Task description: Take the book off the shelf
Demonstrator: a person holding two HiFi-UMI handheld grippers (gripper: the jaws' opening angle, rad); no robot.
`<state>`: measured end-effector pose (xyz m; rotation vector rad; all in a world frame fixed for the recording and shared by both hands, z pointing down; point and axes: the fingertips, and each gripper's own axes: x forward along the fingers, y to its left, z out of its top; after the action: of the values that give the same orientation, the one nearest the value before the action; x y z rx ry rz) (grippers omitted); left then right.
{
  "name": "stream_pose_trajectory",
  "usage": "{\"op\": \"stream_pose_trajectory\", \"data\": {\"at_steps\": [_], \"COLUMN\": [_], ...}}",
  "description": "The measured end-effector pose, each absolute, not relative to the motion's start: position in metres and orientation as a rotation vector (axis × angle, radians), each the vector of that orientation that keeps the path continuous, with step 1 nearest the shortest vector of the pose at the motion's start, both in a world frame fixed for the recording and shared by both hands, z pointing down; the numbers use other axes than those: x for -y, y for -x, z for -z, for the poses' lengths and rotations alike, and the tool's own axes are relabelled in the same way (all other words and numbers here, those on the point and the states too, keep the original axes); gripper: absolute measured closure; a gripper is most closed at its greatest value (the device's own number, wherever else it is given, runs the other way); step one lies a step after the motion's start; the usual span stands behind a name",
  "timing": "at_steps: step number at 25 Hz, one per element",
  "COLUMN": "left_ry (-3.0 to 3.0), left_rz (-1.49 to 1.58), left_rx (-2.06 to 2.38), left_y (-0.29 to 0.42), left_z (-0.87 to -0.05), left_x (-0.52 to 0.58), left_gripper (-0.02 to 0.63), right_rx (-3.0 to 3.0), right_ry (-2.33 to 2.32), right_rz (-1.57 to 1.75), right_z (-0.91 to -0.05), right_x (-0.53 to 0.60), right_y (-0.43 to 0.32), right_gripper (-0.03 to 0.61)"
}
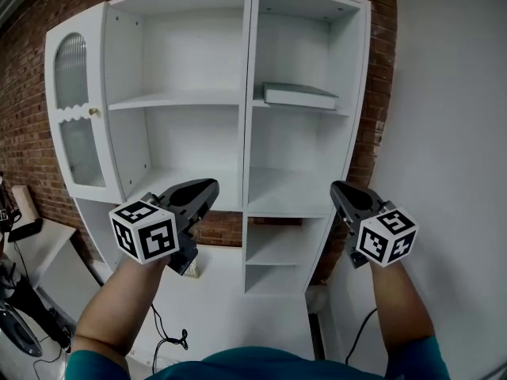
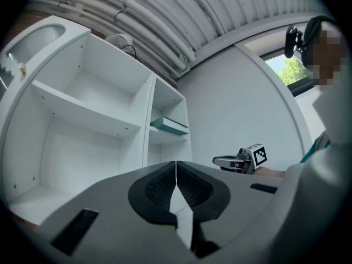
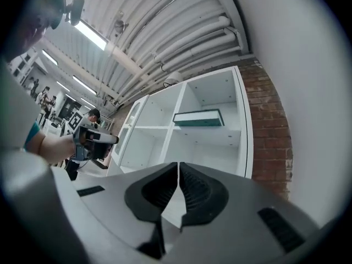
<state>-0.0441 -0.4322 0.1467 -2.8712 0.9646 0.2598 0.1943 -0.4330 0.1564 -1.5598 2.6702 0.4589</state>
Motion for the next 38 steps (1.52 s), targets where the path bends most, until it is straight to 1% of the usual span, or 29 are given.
{"op": "stream_pose_trajectory", "data": {"at_steps": [5,10,13,16,19,31,38], "left_ry": [2.854,2.839,2.826,2.818,2.827,2.823,2.818], "left_rz": [-0.256,-0.257,-0.246,-0.232,-0.223,-0.176,-0.168], "left_rx": [-0.946,-0.937,-0.938,-0.937,-0.944,-0.993,-1.027], "left_y": [0.045,0.045,0.045,0.044,0.043,0.045,0.058], "left_z": [-0.116,-0.089,-0.077,-0.071,-0.069,-0.061,-0.064], "left_x": [0.434,0.44,0.443,0.448,0.455,0.482,0.491], "left_gripper": [0.595,0.595,0.595,0.595,0.595,0.595,0.595], "right_rx": [-2.664,-2.666,-2.673,-2.672,-2.687,-2.789,-2.936], "right_ry": [1.578,1.584,1.614,1.661,1.671,1.718,1.766], "right_rz": [-0.592,-0.761,-0.926,-1.143,-1.28,-1.723,-1.865], "right_z": [-0.117,-0.078,-0.058,-0.043,-0.032,-0.009,-0.014], "right_x": [0.437,0.44,0.444,0.45,0.457,0.511,0.548], "right_y": [-0.183,-0.172,-0.164,-0.155,-0.144,-0.106,-0.097], "right_gripper": [0.549,0.444,0.39,0.355,0.33,0.298,0.284]}}
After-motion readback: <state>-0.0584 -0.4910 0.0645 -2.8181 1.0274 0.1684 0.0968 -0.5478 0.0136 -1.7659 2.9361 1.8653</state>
